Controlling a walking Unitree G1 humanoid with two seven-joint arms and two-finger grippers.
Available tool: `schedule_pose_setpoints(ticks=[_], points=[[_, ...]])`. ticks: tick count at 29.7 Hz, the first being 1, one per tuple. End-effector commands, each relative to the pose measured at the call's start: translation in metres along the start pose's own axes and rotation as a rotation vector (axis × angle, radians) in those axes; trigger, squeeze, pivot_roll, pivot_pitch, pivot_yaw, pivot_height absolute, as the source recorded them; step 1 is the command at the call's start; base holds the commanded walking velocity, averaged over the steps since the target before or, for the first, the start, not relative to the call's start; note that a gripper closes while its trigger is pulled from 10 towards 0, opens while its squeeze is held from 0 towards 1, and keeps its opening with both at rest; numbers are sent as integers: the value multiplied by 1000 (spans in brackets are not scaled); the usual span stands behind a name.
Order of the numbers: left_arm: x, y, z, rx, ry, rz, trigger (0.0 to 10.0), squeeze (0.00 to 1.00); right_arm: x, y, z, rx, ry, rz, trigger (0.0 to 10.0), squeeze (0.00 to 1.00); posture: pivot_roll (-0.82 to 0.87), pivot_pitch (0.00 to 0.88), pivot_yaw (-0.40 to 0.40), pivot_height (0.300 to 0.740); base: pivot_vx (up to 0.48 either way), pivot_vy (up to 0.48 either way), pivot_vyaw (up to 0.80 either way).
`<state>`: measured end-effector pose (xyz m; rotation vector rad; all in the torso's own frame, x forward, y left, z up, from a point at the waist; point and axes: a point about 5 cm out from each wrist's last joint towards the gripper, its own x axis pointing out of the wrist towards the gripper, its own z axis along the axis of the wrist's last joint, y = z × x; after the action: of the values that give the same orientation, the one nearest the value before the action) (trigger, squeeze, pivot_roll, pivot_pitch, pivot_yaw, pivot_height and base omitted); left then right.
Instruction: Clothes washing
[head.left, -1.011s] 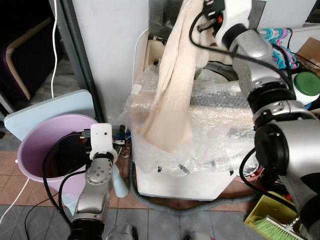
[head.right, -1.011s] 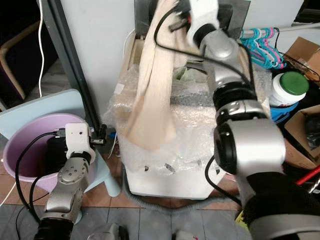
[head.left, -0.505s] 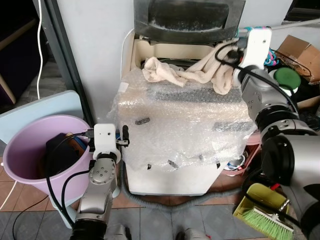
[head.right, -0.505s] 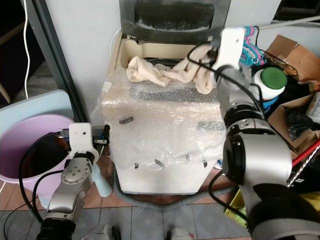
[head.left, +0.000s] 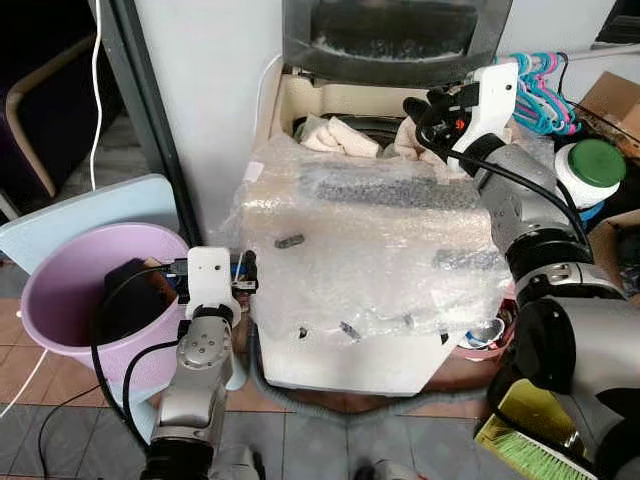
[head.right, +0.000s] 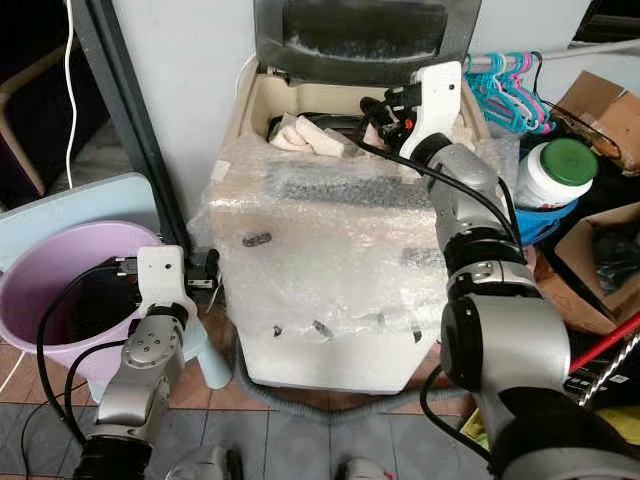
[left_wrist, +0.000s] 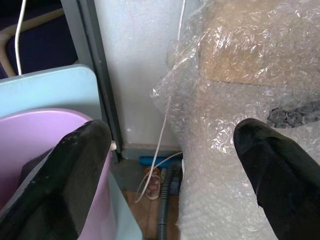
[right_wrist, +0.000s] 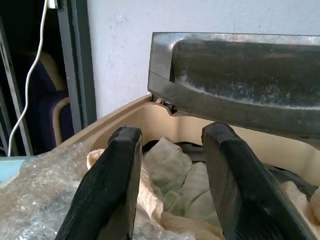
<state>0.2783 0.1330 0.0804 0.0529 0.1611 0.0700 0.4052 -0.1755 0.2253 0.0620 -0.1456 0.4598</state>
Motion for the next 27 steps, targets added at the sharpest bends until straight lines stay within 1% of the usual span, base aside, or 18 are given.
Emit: schedule_pose_setpoints(ticks=[1,2,6,7,9,10,12,13,14,16,17,19,21,22,23,24,26,27], points=[[1,-2,3,5,-3,-5,10000,0,-3,-10,13,28,-52,-38,10000,1000,8,0,-28,740,0,0,0],[1,-1,3,3,-4,2,10000,0,-7,-16,16,-29,-51,-64,10000,1000,10,0,-30,740,0,0,0],[0,0,2,1,-3,10,10000,0,-11,-21,16,-60,-52,-98,10000,1000,10,0,-36,740,0,0,0],[-1,2,2,-3,-6,19,10000,0,-20,-26,16,-149,-72,-141,10000,1000,6,0,-38,740,0,0,0],[-2,3,2,-5,-16,25,10000,0,-30,-24,11,-210,-93,-161,10000,1000,2,0,-35,740,0,0,0],[-2,4,2,-4,-21,27,10000,0,-33,-22,8,-221,-99,-164,10000,1000,-1,0,-33,740,0,0,0],[-3,4,3,12,-30,31,10000,0,-42,-14,-2,-245,-107,-166,10000,1000,-3,0,-30,740,0,0,0],[-3,4,2,28,-31,28,10000,0,-50,-1,-11,-268,-118,-157,10000,1000,-14,0,-15,740,0,0,0],[-3,4,2,28,-31,28,10000,0,-50,-1,-11,-268,-118,-157,10000,1000,-14,0,-15,740,0,0,0],[-1,2,3,28,-41,8,10000,0,-60,16,-22,-295,-129,-154,10000,1000,-29,0,5,740,0,0,0],[1,-1,5,37,-50,-13,10000,0,-69,28,-27,-359,-136,-158,10000,1000,-40,0,22,740,0,0,0],[2,-3,7,37,-51,-22,10000,0,-77,34,-31,-396,-126,-145,10000,1000,-40,0,22,740,0,0,0],[3,-7,9,36,-56,-41,10000,0,-90,40,-38,-434,-100,-128,10000,1000,-59,0,37,740,0,0,0],[4,-9,9,40,-61,-58,10000,0,-102,45,-44,-437,-69,-126,10000,1000,-70,0,40,740,0,0,0],[4,-10,9,42,-62,-63,10000,0,-109,47,-48,-440,-52,-129,10000,1000,-77,0,33,740,0,0,0],[4,-11,9,44,-62,-66,10000,0,-113,48,-50,-443,-42,-131,10000,1000,-77,0,33,740,0,0,0],[4,-10,8,42,-61,-51,10000,0,-120,51,-56,-411,-17,-158,10000,1000,-80,0,26,740,0,0,0],[4,-9,7,34,-58,-39,10000,0,-124,54,-59,-396,-6,-194,10000,337,-78,0,16,740,0,0,0]])
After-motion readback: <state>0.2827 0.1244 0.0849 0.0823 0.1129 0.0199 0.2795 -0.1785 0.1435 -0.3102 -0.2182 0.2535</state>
